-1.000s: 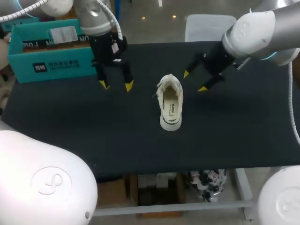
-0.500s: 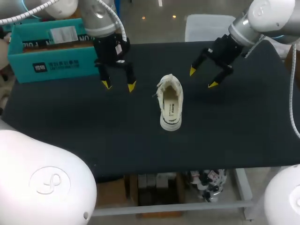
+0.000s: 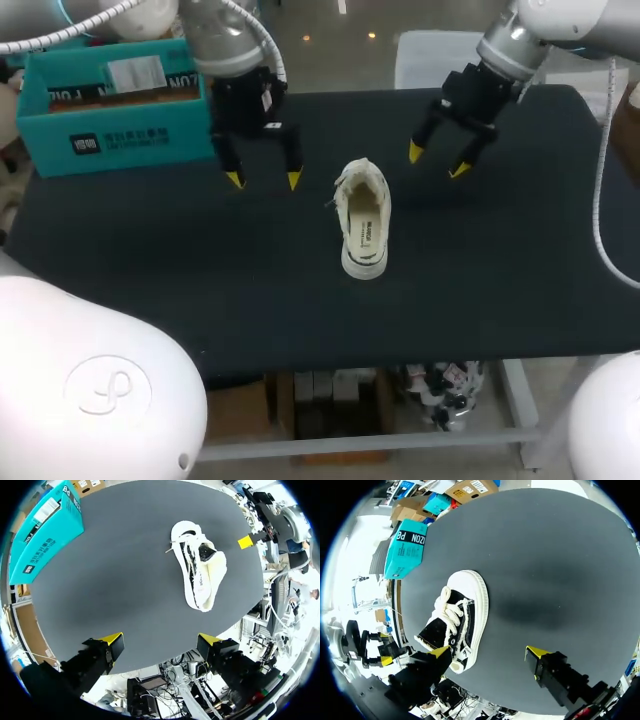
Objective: Open the shoe tongue, take the insole out of the shoe, put the insole back into the shoe, and pack the shoe into the shoebox
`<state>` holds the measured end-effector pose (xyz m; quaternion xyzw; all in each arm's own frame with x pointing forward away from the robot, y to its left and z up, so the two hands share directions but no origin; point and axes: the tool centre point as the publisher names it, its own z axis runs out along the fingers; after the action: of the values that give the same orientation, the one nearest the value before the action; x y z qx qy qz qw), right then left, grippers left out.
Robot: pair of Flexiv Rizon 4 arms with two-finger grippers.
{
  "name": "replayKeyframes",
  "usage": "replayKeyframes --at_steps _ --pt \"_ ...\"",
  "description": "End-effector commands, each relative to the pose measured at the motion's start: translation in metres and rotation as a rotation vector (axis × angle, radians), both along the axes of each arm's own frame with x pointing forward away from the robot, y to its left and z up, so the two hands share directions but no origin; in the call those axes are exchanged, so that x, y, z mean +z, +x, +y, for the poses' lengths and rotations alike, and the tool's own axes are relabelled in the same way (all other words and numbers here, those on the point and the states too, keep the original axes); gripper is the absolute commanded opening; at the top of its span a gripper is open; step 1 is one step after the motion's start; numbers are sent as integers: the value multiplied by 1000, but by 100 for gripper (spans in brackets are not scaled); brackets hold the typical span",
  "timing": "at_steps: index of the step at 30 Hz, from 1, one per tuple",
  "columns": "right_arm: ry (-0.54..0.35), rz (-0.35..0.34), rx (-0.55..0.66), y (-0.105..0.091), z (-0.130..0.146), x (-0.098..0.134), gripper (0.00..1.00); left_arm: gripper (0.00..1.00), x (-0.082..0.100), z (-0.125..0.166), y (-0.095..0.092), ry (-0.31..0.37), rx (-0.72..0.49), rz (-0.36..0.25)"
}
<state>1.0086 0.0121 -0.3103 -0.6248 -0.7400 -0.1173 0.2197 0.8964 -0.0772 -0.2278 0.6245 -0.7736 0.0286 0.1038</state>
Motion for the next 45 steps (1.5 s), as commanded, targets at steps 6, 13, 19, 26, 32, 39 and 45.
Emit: replayKeyframes --at_steps 6,13,19,26,32,39,45 --pt "2 -49 87 3 -33 0 100 100 -36 -30 -1 -26 85 -5" --pt "19 -89 135 -1 -58 0 100 100 -56 -56 19 25 76 7" --pt "19 -89 135 -1 -58 0 100 100 -68 -73 31 54 41 -27" --pt "19 -89 135 -1 -58 0 100 100 -86 -92 43 62 -4 -82" --pt "-63 -193 221 5 -58 -3 100 97 -101 -95 54 59 -5 -106" --pt "-109 -277 282 5 -63 -6 100 63 -119 -99 66 54 10 -137" --pt "-123 -329 297 2 -74 -9 100 45 -129 -105 79 58 25 -175"
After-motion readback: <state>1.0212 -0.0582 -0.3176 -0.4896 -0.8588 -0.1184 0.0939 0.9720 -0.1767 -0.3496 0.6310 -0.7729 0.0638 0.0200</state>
